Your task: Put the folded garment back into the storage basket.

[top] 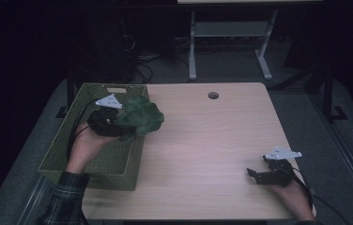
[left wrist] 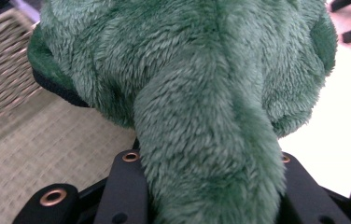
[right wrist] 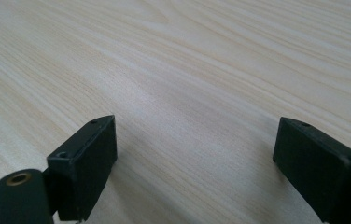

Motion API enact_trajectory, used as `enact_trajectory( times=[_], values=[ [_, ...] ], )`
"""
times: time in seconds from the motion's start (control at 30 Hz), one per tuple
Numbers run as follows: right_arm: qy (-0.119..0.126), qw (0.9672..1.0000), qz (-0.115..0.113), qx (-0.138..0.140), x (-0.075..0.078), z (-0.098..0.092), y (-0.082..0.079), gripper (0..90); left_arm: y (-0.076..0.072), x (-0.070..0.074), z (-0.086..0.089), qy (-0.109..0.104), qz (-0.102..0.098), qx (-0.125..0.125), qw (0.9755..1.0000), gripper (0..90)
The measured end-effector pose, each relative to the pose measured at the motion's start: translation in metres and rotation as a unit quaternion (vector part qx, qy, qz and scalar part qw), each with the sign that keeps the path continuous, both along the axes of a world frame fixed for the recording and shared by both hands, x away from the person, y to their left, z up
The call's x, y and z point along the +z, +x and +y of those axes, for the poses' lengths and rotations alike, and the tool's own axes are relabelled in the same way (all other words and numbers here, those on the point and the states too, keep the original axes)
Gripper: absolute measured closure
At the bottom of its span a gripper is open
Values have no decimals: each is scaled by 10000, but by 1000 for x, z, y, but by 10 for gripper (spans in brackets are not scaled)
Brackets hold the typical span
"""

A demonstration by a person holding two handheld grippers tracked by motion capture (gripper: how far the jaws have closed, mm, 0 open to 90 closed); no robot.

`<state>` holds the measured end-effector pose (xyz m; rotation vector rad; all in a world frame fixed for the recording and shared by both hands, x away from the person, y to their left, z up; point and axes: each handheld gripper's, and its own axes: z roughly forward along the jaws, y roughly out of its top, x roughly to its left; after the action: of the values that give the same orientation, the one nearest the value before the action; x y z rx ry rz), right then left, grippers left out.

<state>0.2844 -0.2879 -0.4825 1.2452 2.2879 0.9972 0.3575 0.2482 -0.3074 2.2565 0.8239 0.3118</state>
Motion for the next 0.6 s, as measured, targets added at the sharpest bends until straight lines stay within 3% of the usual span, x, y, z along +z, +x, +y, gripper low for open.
enact_trajectory(
  times=[0.1, 0.2, 0.27, 0.3, 0.37, 0.6],
  values=[
    [-1, 10000, 1, -1, 0, 0, 0, 132, -1, -2, 10, -20, 16, 150, 9999, 651],
    [0, 10000, 3, -2, 0, 0, 0, 132, -4, -9, 36, -1, 27, 526, 9986, 649],
    [1, 10000, 3, -3, 0, 0, 0, 132, -4, -11, 43, 32, 25, 598, 9982, 649],
    [1, 10000, 3, -4, 0, 0, 0, 131, -5, -16, 54, 17, 51, 796, 9968, 649],
    [1, 10000, 5, -4, 0, 0, 0, 132, -5, -22, 63, 80, 84, 925, 9956, 648],
    [0, 10000, 4, -3, 0, 0, 0, 132, -2, -40, 77, 229, 231, 1238, 9918, 645]
  ],
)
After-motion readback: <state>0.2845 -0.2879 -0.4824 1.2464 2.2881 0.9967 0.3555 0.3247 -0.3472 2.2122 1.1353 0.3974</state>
